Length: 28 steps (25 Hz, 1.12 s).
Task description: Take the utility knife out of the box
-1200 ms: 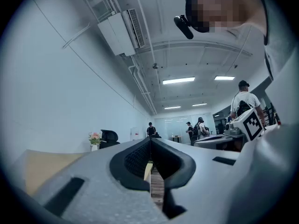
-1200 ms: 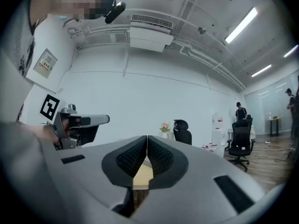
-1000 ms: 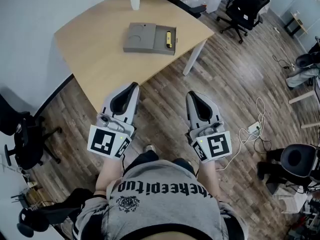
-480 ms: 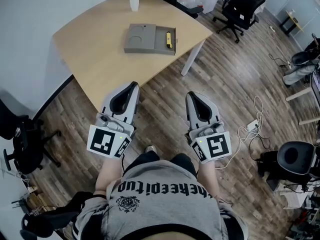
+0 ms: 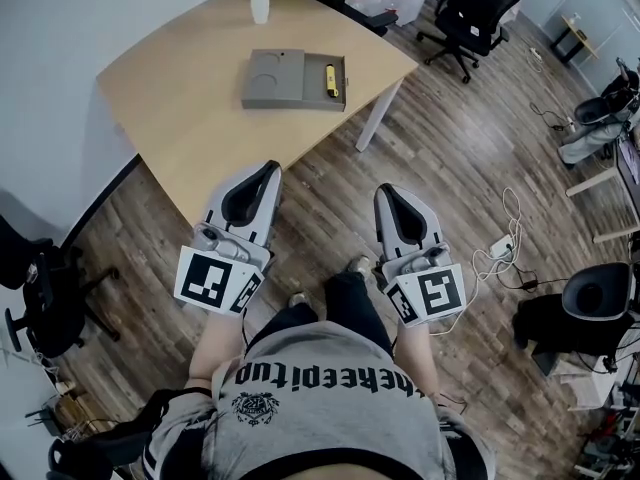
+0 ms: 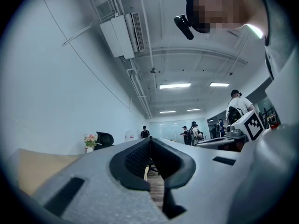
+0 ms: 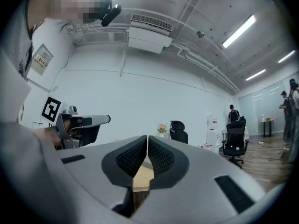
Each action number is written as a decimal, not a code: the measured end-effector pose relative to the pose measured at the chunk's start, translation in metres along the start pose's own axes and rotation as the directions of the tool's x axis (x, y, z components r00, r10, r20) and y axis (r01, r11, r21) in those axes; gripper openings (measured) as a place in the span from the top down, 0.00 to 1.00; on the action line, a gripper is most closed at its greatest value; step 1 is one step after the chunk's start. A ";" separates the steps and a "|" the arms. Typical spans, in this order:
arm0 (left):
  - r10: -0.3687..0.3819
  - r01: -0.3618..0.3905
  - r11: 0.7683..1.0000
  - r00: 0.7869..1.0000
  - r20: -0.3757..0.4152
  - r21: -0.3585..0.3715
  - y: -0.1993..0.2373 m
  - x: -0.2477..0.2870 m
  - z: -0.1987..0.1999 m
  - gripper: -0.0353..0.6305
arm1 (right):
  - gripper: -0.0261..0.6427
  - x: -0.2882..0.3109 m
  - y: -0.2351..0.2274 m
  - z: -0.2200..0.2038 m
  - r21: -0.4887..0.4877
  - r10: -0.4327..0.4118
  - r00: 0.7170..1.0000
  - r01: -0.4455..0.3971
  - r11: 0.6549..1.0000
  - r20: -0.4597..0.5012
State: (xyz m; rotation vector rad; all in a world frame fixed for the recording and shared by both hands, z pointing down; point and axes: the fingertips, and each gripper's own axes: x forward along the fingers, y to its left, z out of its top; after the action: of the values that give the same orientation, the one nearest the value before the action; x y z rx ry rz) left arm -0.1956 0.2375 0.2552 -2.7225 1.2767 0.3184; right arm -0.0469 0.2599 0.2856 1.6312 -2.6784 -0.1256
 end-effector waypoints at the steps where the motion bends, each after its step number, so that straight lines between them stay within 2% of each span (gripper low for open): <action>1: 0.003 -0.003 1.000 1.000 0.000 -0.002 0.002 0.002 0.000 0.92 | 0.95 0.002 -0.002 -0.001 0.001 0.002 1.000 -0.002 1.000 -0.001; 14: 0.037 -0.037 0.999 0.999 -0.001 -0.004 0.024 0.051 -0.010 0.92 | 0.95 0.048 -0.040 -0.003 0.015 0.040 0.999 -0.040 0.999 0.008; 28: 0.087 -0.087 0.996 0.996 0.005 0.009 0.032 0.141 -0.025 0.92 | 0.95 0.101 -0.124 -0.005 0.026 0.099 0.995 -0.099 0.995 0.025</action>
State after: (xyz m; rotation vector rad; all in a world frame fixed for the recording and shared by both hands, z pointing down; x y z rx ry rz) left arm -0.1288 0.1073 0.2449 -2.6620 1.3948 0.3268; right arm 0.0171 0.1137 0.2777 1.5097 -2.7844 -0.1096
